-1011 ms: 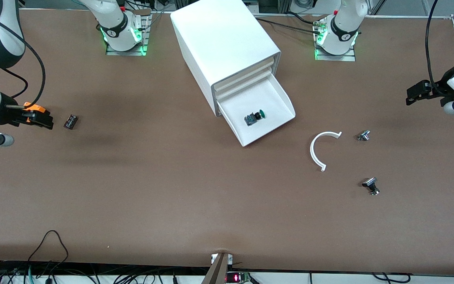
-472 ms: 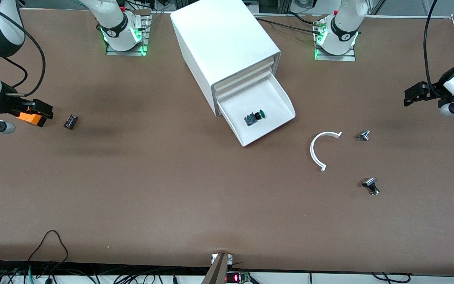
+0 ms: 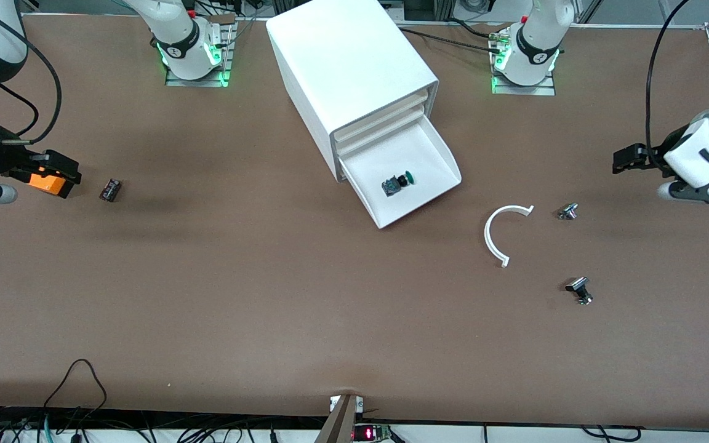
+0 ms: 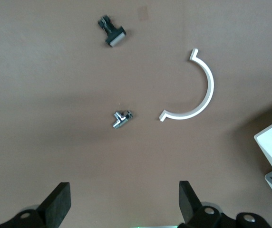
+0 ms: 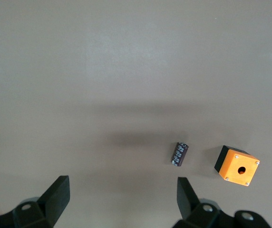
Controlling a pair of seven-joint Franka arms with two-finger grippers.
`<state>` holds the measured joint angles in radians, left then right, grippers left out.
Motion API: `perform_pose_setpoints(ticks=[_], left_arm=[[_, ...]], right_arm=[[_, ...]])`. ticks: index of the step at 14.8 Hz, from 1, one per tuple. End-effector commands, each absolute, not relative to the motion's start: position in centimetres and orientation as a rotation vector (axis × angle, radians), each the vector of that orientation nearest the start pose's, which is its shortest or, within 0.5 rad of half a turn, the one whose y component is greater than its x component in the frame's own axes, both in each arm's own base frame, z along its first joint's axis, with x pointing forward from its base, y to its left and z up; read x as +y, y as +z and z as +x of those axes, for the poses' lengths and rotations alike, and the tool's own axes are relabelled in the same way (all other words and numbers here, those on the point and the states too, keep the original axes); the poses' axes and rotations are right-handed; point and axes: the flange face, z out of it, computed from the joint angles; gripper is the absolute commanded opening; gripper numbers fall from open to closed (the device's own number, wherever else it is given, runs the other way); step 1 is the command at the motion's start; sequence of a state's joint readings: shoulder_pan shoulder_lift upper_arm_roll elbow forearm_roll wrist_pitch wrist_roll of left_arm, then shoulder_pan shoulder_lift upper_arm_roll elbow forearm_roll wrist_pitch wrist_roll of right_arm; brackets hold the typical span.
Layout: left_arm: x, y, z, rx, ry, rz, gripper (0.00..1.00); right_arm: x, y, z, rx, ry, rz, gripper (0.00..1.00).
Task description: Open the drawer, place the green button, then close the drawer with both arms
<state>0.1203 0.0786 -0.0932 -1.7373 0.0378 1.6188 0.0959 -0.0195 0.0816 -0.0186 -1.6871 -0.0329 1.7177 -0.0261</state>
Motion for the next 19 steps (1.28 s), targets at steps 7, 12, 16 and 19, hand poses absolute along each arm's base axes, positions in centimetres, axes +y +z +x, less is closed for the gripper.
perform_pose_setpoints(ticks=[7, 12, 16, 19], left_arm=[[-11.9, 40.9, 59.7, -0.644, 0.339, -3.105, 1.0], [-19.2, 32.2, 58.0, -0.913, 0.172, -3.093, 1.0], [-22.7, 27.2, 57.2, -1.001, 0.138, -3.096, 1.0], [-25.4, 24.5, 54.2, -1.057, 0.09, -3.101, 1.0]], right_arm=[[-3.2, 55.6, 57.7, 0.014, 0.062, -3.165, 1.0], [-3.6, 55.3, 57.3, 0.041, 0.122, -3.155, 1.0], [-3.7, 55.1, 57.4, 0.038, 0.123, -3.156, 1.0], [-3.7, 55.1, 57.4, 0.038, 0.123, -3.156, 1.0]])
